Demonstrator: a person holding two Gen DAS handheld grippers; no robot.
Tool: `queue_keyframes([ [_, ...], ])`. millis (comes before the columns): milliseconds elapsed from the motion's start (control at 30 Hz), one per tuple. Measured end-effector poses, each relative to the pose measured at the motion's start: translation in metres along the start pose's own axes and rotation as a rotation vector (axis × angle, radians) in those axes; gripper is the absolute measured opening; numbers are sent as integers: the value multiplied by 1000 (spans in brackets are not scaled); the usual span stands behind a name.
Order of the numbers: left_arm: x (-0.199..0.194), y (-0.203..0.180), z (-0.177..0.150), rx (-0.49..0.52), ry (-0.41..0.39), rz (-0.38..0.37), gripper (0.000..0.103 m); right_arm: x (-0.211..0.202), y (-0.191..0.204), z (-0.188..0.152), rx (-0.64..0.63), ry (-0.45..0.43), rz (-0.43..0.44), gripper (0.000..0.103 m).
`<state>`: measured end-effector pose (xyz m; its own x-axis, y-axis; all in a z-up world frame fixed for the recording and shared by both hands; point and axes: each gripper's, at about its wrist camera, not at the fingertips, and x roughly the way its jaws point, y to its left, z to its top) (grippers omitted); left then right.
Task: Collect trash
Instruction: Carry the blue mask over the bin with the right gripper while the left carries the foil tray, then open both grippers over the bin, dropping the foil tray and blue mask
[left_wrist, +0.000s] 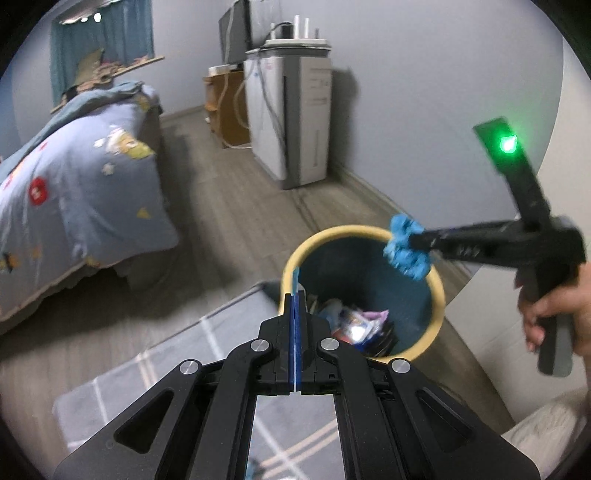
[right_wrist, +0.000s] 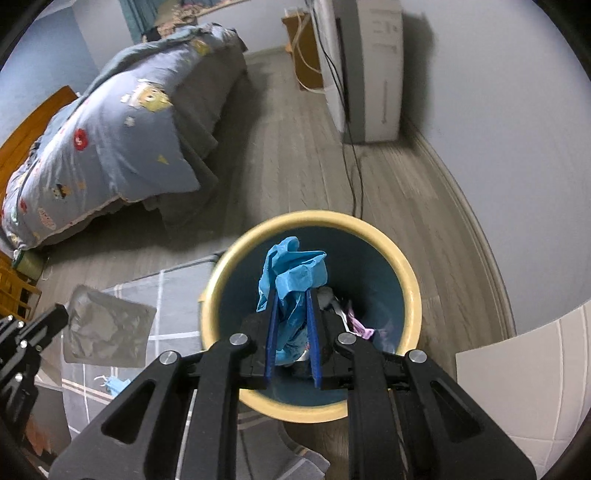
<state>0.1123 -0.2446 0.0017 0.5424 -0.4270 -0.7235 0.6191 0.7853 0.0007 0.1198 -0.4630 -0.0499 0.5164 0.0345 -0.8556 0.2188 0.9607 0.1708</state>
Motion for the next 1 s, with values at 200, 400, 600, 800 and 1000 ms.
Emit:
queue_keyframes([
  [200,38,-25,10,19,26,-52,1,25,-29,1,37,48,-27,14],
  [400,77,-39,2,8,62,-75,1,48,-36,-5,47,90,-50,14],
  [600,106,-59,-11,38,107,-81,1,63,-35,-9,25,117,-78,14],
  [800,119,-67,-20,47,129,-80,1,68,-46,-7,53,88,-63,14],
  [1000,126,-70,-24,55,140,-80,1,68,-55,-3,82,39,-55,14],
])
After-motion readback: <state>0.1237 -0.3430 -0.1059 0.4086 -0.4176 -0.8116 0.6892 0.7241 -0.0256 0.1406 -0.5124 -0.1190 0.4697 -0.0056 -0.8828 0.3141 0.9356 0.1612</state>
